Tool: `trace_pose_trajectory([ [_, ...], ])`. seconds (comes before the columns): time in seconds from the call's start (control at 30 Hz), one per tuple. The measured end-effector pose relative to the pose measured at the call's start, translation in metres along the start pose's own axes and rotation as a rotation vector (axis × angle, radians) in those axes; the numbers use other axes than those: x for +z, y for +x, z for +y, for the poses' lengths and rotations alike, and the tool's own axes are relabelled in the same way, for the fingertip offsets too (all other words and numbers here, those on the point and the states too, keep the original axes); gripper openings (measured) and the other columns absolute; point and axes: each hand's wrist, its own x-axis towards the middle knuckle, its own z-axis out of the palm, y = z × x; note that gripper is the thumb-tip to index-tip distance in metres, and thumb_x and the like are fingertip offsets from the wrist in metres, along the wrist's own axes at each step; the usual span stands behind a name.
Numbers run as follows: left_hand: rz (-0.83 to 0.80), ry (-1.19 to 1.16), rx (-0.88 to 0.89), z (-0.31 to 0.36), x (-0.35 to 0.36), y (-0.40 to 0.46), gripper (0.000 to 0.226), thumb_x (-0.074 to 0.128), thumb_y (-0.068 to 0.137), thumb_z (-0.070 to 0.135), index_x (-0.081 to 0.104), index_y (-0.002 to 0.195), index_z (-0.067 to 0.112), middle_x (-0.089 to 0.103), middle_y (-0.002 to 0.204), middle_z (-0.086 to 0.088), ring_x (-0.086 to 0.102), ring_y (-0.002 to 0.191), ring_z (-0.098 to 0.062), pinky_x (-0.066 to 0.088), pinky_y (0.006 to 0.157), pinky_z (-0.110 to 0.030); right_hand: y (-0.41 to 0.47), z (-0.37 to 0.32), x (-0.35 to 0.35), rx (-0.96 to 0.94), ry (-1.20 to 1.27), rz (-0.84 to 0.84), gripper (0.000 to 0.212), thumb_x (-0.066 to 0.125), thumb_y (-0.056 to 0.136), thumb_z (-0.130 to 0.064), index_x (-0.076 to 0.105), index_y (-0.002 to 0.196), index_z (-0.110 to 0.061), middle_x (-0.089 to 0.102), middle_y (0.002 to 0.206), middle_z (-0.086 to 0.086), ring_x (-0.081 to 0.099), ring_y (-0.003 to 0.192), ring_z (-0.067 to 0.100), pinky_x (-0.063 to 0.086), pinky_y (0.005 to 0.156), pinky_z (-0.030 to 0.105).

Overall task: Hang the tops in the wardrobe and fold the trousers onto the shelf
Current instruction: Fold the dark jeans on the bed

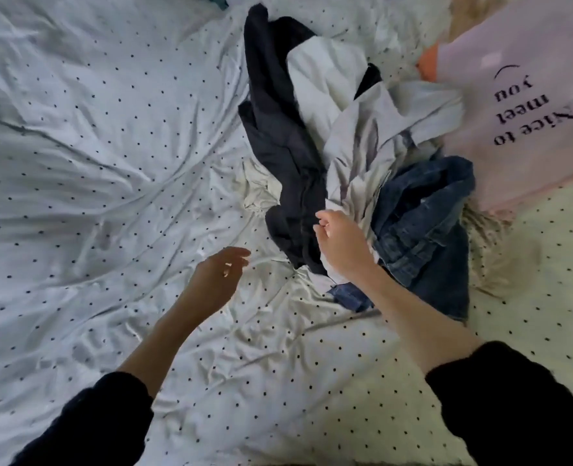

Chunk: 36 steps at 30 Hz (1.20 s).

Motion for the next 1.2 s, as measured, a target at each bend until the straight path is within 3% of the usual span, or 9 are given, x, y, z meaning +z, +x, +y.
trace_pose_trajectory([
  [0.17, 0.184, -0.16, -0.117, -0.028, 0.012, 0.006, 0.027, 0.043, 0.095, 0.003, 0.06, 0.099, 0.024, 0.066, 0.086, 0.01, 0.064, 0.081, -0.01, 0.044, 0.051, -0.008, 0.086, 0.004, 0.027, -0.249, -0.418, 0.087, 0.053, 0.057, 0.091, -0.021, 0.04, 0.136, 0.001, 0.05, 0.129, 0.018, 0.049, 0.115, 0.035, 0.04, 0.093, 0.042],
  [0.37, 0.308, -0.245, -0.184, -0.059, 0.014, 0.009, 0.034, 0.044, 0.095, 0.001, 0.062, 0.092, 0.029, 0.068, 0.085, 0.012, 0.065, 0.073, 0.0, 0.05, 0.071, -0.014, 0.162, -0.001, 0.038, -0.023, -0.458, 0.318, 0.064, 0.057, 0.088, -0.012, 0.025, 0.141, 0.005, 0.041, 0.133, 0.021, 0.041, 0.118, 0.036, 0.037, 0.094, 0.043],
  [0.67, 0.263, -0.287, -0.228, -0.056, 0.024, 0.004, 0.034, 0.043, 0.095, 0.001, 0.059, 0.092, 0.032, 0.066, 0.086, 0.013, 0.065, 0.074, -0.002, 0.046, 0.068, -0.012, 0.153, -0.017, 0.034, -0.001, -0.398, 0.214, 0.02, 0.049, 0.094, -0.013, 0.056, 0.11, -0.004, 0.06, 0.114, 0.017, 0.05, 0.111, 0.035, 0.032, 0.093, 0.042],
  [0.77, 0.205, -0.265, -0.219, -0.046, 0.028, 0.003, 0.025, 0.048, 0.094, 0.007, 0.058, 0.099, 0.029, 0.066, 0.088, 0.012, 0.064, 0.08, -0.007, 0.046, 0.065, -0.014, 0.125, -0.047, 0.034, -0.082, -0.211, 0.077, 0.015, 0.049, 0.095, -0.021, 0.052, 0.083, -0.014, 0.061, 0.079, 0.008, 0.056, 0.08, 0.031, 0.036, 0.083, 0.038],
  [0.83, 0.184, -0.274, -0.23, -0.039, 0.03, -0.001, 0.023, 0.053, 0.093, 0.012, 0.057, 0.11, 0.028, 0.066, 0.1, 0.004, 0.062, 0.084, -0.01, 0.047, 0.064, -0.013, 0.099, -0.074, 0.037, -0.046, 0.049, -0.038, 0.038, 0.054, 0.094, -0.024, 0.033, 0.062, -0.02, 0.04, 0.059, -0.003, 0.039, 0.056, 0.015, 0.03, 0.067, 0.029],
  [0.93, 0.196, -0.309, -0.256, -0.031, 0.028, -0.009, 0.055, 0.063, 0.088, 0.024, 0.039, 0.138, 0.02, 0.049, 0.121, 0.009, 0.054, 0.104, -0.01, 0.047, 0.087, -0.023, 0.062, -0.111, 0.037, 0.051, 0.358, -0.153, 0.048, 0.06, 0.09, -0.023, 0.029, 0.055, -0.014, 0.031, 0.051, 0.001, 0.032, 0.049, 0.015, 0.028, 0.059, 0.028],
  [1.0, 0.212, -0.413, -0.288, -0.024, 0.025, -0.01, 0.071, 0.068, 0.084, 0.029, 0.03, 0.143, 0.02, 0.042, 0.126, 0.012, 0.047, 0.116, -0.01, 0.045, 0.095, -0.031, 0.05, -0.133, 0.031, 0.121, 0.625, -0.207, 0.038, 0.064, 0.088, -0.019, 0.047, 0.06, 0.001, 0.038, 0.055, 0.016, 0.042, 0.054, 0.025, 0.039, 0.062, 0.034],
  [1.07, 0.26, -0.497, -0.286, -0.02, 0.016, -0.01, 0.062, 0.073, 0.08, 0.029, 0.042, 0.132, 0.019, 0.053, 0.12, 0.01, 0.053, 0.111, -0.011, 0.048, 0.089, -0.028, 0.041, -0.161, 0.019, 0.134, 0.867, -0.266, 0.031, 0.066, 0.086, -0.015, 0.053, 0.078, 0.012, 0.045, 0.069, 0.018, 0.048, 0.066, 0.028, 0.047, 0.071, 0.035],
  [1.2, 0.536, -0.365, -0.35, -0.016, -0.011, -0.019, 0.026, 0.069, 0.084, 0.025, 0.05, 0.071, 0.012, 0.054, 0.062, 0.003, 0.057, 0.065, -0.022, 0.035, 0.044, -0.016, 0.032, -0.205, 0.008, -0.024, 0.888, -0.316, 0.025, 0.064, 0.088, -0.012, 0.05, 0.07, -0.004, 0.04, 0.072, 0.012, 0.044, 0.07, 0.021, 0.044, 0.067, 0.032],
])
